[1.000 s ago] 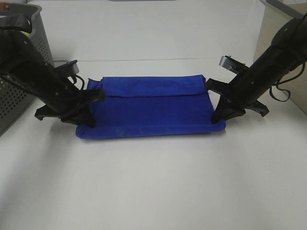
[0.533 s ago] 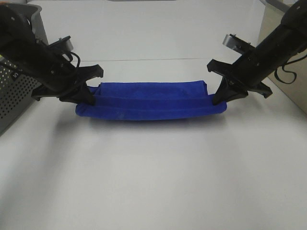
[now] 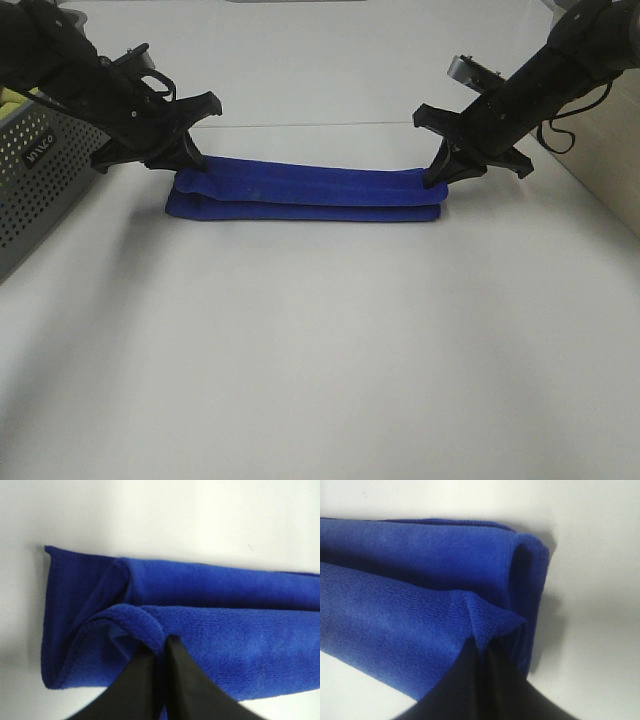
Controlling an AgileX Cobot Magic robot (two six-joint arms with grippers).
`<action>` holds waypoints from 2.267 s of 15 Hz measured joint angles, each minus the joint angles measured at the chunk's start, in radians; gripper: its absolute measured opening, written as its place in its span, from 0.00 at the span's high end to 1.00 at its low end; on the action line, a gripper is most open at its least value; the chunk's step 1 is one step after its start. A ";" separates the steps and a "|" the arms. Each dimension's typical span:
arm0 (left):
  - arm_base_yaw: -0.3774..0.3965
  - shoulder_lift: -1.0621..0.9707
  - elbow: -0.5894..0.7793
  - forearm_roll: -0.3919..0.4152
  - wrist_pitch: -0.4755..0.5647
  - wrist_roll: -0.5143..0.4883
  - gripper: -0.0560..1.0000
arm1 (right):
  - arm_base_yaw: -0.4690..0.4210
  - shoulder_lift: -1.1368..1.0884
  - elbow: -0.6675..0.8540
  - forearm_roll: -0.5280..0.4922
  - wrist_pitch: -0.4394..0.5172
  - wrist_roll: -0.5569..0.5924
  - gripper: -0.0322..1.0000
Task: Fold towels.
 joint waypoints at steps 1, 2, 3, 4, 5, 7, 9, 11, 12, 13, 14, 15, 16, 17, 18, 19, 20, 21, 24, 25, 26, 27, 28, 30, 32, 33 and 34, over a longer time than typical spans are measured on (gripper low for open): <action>0.004 0.022 -0.015 0.000 -0.014 -0.002 0.91 | 0.000 0.021 -0.012 0.000 -0.022 0.000 0.97; 0.004 0.041 -0.030 -0.002 -0.031 -0.002 0.91 | 0.000 0.035 -0.018 0.000 -0.042 0.000 0.97; 0.003 0.066 -0.047 -0.004 -0.042 -0.002 0.91 | 0.000 0.051 -0.019 0.000 -0.069 0.000 0.97; 0.003 0.080 -0.050 -0.004 -0.046 -0.002 0.91 | 0.000 0.055 -0.020 0.001 -0.073 0.000 0.97; 0.003 0.091 -0.051 -0.003 -0.051 -0.002 0.87 | 0.000 0.062 -0.021 0.003 -0.077 0.000 0.91; 0.003 0.092 -0.052 -0.002 -0.055 -0.001 0.66 | 0.000 0.063 -0.021 0.008 -0.069 0.001 0.62; 0.003 0.092 -0.052 0.006 -0.055 0.016 0.33 | 0.000 0.063 -0.021 0.032 -0.042 0.001 0.29; 0.003 0.092 -0.052 0.030 -0.052 0.019 0.13 | 0.000 0.045 -0.022 0.030 -0.023 0.001 0.19; 0.004 0.092 -0.052 0.049 -0.043 0.019 0.10 | 0.000 0.030 -0.022 0.020 -0.017 0.001 0.17; 0.004 0.092 -0.052 0.060 -0.028 0.018 0.09 | -0.002 0.013 -0.022 0.017 -0.016 0.001 0.17; 0.004 0.087 -0.052 0.087 -0.024 0.018 0.08 | -0.006 0.002 -0.023 0.013 -0.015 0.001 0.17; 0.004 0.079 -0.052 0.125 -0.024 0.018 0.08 | -0.008 -0.004 -0.024 0.009 -0.015 0.001 0.17; 0.004 0.064 -0.052 0.158 -0.029 0.018 0.08 | -0.009 -0.004 -0.024 -0.003 -0.014 0.001 0.17; 0.005 0.059 -0.055 0.176 -0.033 0.018 0.08 | -0.010 -0.004 -0.024 -0.014 -0.014 0.001 0.17; 0.005 0.057 -0.056 0.178 -0.038 0.013 0.08 | -0.010 -0.004 -0.024 -0.015 -0.014 0.001 0.17; 0.005 0.063 -0.056 0.179 -0.038 0.002 0.08 | -0.010 -0.004 -0.024 -0.015 -0.015 0.001 0.17; 0.005 0.072 -0.056 0.180 -0.039 -0.002 0.08 | -0.010 -0.004 -0.024 -0.015 -0.015 0.001 0.17; 0.005 0.083 -0.056 0.182 -0.039 -0.003 0.08 | -0.010 -0.004 -0.024 -0.015 -0.015 0.001 0.17; 0.004 0.105 -0.056 0.171 -0.056 -0.004 0.09 | -0.010 -0.004 -0.024 -0.014 -0.017 0.001 0.17; 0.003 0.109 -0.057 0.150 -0.064 -0.004 0.11 | -0.010 -0.004 -0.024 -0.011 -0.018 0.001 0.17; 0.003 0.115 -0.061 0.134 -0.066 -0.004 0.12 | -0.010 -0.004 -0.024 0.001 -0.018 0.001 0.17; 0.002 0.119 -0.063 0.122 -0.080 -0.004 0.14 | -0.010 -0.004 -0.024 0.013 -0.020 0.001 0.17; 0.000 0.123 -0.065 0.110 -0.081 -0.004 0.17 | -0.010 -0.004 -0.024 0.022 -0.023 0.001 0.17; -0.005 0.128 -0.065 0.066 -0.082 -0.004 0.32 | -0.010 -0.004 -0.024 0.030 -0.024 0.001 0.17; -0.005 0.135 -0.065 0.042 -0.077 -0.004 0.52 | -0.010 -0.004 -0.024 0.030 -0.029 0.001 0.17; -0.005 0.138 -0.065 0.037 -0.071 -0.004 0.66 | -0.010 -0.004 -0.024 0.030 -0.033 0.001 0.17; -0.005 0.138 -0.065 0.035 -0.063 -0.004 0.78 | -0.010 -0.004 -0.024 0.030 -0.035 0.001 0.17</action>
